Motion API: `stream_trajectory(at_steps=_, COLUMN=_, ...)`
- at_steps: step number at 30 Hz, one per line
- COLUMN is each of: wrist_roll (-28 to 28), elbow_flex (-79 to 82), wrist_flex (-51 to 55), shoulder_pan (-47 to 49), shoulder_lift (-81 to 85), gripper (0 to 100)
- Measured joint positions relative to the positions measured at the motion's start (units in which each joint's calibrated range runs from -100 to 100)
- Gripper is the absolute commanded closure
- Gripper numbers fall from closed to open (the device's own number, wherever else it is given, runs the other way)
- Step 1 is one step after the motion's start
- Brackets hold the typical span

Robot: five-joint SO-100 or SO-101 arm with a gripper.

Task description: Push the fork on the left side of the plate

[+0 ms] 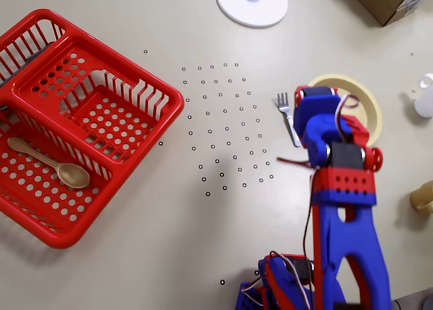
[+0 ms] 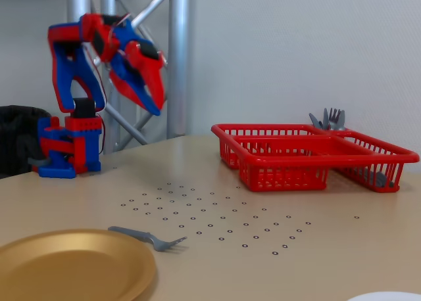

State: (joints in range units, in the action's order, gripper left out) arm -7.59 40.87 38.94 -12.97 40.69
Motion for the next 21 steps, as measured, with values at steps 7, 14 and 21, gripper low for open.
stream_trajectory(at_steps=7, wrist_roll=1.27, elbow_flex=23.87, wrist_flex=-5.05, shoulder_pan=3.10, shoulder_lift=23.61, gripper=100)
stream_trajectory(at_steps=14, wrist_roll=2.34, elbow_flex=40.60, wrist_flex=-13.30, shoulder_pan=7.92, shoulder_lift=42.40, gripper=100)
stream_trajectory(at_steps=21, wrist_roll=2.83, elbow_flex=48.55, wrist_flex=-16.19, shoulder_pan=12.20, shoulder_lift=50.90, gripper=100)
